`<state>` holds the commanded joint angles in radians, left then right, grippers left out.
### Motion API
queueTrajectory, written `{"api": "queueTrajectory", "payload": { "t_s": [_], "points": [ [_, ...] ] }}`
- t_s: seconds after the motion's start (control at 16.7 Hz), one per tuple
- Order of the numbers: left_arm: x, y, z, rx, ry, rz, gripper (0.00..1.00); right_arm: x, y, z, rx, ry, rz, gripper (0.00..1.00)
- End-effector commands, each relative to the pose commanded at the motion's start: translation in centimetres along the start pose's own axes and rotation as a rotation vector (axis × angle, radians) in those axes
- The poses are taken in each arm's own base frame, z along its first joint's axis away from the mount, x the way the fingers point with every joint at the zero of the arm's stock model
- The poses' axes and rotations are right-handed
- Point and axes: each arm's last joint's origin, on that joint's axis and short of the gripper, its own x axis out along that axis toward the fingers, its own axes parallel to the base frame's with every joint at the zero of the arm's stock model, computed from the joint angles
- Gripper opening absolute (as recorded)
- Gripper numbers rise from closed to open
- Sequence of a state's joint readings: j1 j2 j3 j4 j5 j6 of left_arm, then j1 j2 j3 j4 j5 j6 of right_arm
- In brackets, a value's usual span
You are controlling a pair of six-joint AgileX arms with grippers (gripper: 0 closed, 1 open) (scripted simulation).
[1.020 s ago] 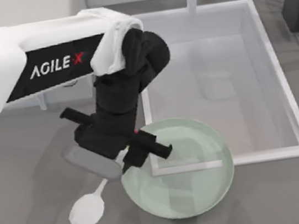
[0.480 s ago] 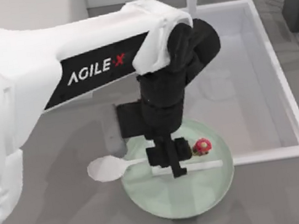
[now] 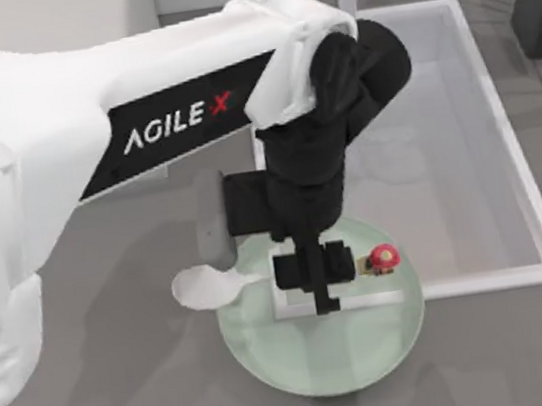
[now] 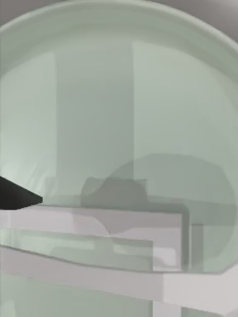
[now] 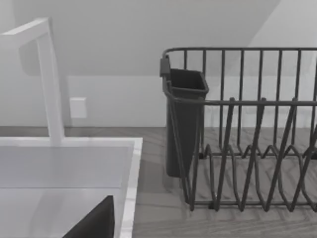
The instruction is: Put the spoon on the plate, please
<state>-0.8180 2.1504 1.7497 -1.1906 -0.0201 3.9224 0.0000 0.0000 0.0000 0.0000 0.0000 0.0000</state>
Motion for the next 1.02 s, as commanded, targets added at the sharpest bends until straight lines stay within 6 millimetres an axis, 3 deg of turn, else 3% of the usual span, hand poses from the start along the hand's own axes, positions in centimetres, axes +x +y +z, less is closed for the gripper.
{"api": "queueTrajectory", "payload": {
  "t_s": [0.3, 1.02],
  "points": [
    [-0.3, 0.4, 0.2, 0.016, 0.001, 0.01, 0.0, 0.0, 0.0, 0.0, 0.0, 0.0, 0.0, 1.0],
    [-3.4, 4.3, -0.4, 0.151, 0.061, 0.016, 0.0, 0.0, 0.0, 0.0, 0.0, 0.0, 0.0, 1.0]
  ]
}}
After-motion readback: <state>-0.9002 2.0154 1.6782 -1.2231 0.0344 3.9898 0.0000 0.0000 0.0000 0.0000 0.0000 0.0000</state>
